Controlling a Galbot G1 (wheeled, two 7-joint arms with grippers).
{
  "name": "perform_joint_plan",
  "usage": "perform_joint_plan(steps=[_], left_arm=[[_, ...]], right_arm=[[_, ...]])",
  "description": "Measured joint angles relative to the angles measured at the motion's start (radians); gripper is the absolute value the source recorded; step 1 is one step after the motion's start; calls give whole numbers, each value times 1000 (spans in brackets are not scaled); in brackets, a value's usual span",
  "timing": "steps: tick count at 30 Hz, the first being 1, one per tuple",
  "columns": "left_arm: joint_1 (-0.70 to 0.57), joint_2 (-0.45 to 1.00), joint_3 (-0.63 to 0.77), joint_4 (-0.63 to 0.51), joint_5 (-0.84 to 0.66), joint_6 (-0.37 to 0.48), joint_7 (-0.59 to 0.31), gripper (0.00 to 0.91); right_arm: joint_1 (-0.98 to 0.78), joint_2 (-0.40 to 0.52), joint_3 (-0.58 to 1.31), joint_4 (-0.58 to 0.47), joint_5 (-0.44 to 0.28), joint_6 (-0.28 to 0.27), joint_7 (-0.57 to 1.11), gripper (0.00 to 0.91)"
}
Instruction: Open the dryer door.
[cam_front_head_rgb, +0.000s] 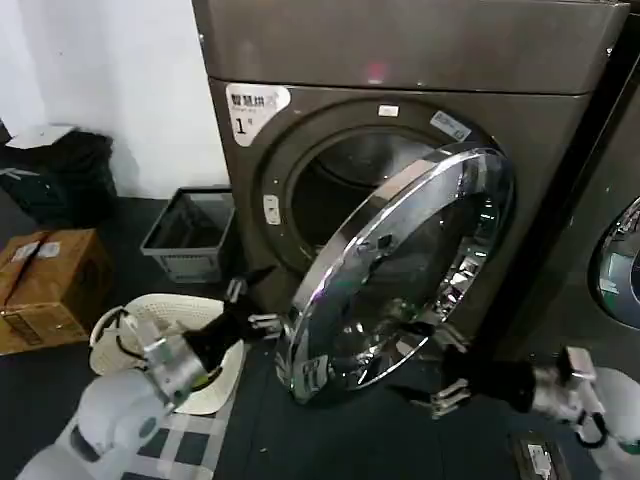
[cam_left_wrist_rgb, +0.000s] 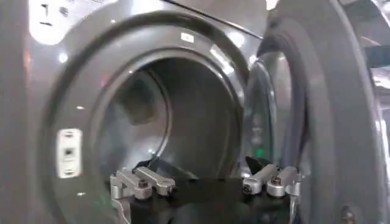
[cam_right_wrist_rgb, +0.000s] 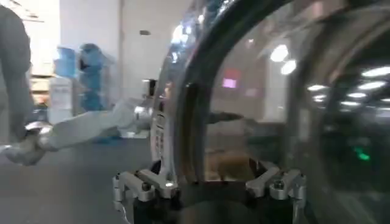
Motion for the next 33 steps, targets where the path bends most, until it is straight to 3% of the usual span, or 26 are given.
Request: perform_joint_plan(steps=[16, 33], left_arm=[[-62, 39, 134, -9, -41, -11, 66, 907], [-157, 49, 331, 22, -16, -57, 78, 907]], right_arm=[[-118, 100, 380, -37, -129, 44, 62, 907], [-195, 140, 788, -112, -137, 62, 116, 907]])
